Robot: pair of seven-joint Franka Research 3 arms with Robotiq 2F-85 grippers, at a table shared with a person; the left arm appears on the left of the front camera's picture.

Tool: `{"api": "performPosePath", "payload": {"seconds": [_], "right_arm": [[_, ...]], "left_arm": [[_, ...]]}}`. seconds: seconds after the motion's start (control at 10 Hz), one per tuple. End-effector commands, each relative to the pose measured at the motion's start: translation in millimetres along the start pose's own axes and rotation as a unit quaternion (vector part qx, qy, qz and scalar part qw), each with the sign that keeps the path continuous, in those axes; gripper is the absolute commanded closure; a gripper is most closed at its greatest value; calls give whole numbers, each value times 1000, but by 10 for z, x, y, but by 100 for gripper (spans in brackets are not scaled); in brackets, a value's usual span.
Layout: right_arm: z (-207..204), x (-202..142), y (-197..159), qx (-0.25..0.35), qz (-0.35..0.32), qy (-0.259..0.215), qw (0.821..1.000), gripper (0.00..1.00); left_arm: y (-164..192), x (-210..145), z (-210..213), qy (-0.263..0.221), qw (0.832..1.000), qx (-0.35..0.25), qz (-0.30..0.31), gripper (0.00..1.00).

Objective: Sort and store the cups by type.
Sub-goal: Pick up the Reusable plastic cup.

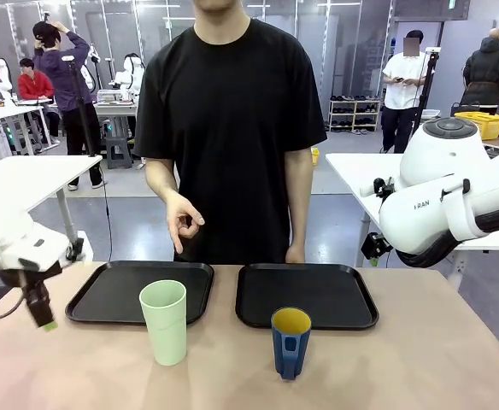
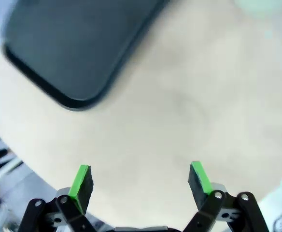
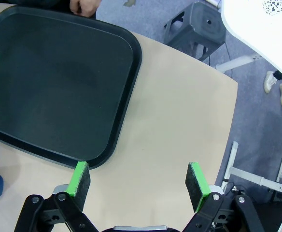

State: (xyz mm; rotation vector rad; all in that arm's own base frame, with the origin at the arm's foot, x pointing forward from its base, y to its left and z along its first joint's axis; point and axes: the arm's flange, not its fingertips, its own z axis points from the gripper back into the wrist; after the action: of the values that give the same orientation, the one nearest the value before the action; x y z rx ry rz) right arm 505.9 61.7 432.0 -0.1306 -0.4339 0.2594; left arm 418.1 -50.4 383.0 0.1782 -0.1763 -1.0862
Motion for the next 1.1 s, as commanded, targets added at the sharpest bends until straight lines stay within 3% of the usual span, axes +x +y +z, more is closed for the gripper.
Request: {"api": "performPosePath", "payload": {"seconds": [0.0, 0.1, 0.3, 0.4, 0.9, 1.0], "right_arm": [[-4, -12, 4, 0, 1, -4, 1000, 0], [-4, -12, 4, 0, 1, -4, 1000, 0], [-4, -12, 4, 0, 1, -4, 1000, 0], [-4, -12, 4, 0, 1, -4, 1000, 0], [-4, -12, 4, 0, 1, -4, 1000, 0], [-4, -12, 4, 0, 1, -4, 1000, 0]], "left_arm": [[1, -142, -26, 2, 992, 18, -128, 0], [-13, -132, -36, -21, 989, 26, -147, 0], [31, -156, -72, -47, 991, 40, -115, 0], [-10, -35, -18, -3, 990, 17, -142, 0], [-8, -17, -21, -9, 989, 21, -143, 0], [-79, 122, -103, -25, 978, 10, -208, 0]]}}
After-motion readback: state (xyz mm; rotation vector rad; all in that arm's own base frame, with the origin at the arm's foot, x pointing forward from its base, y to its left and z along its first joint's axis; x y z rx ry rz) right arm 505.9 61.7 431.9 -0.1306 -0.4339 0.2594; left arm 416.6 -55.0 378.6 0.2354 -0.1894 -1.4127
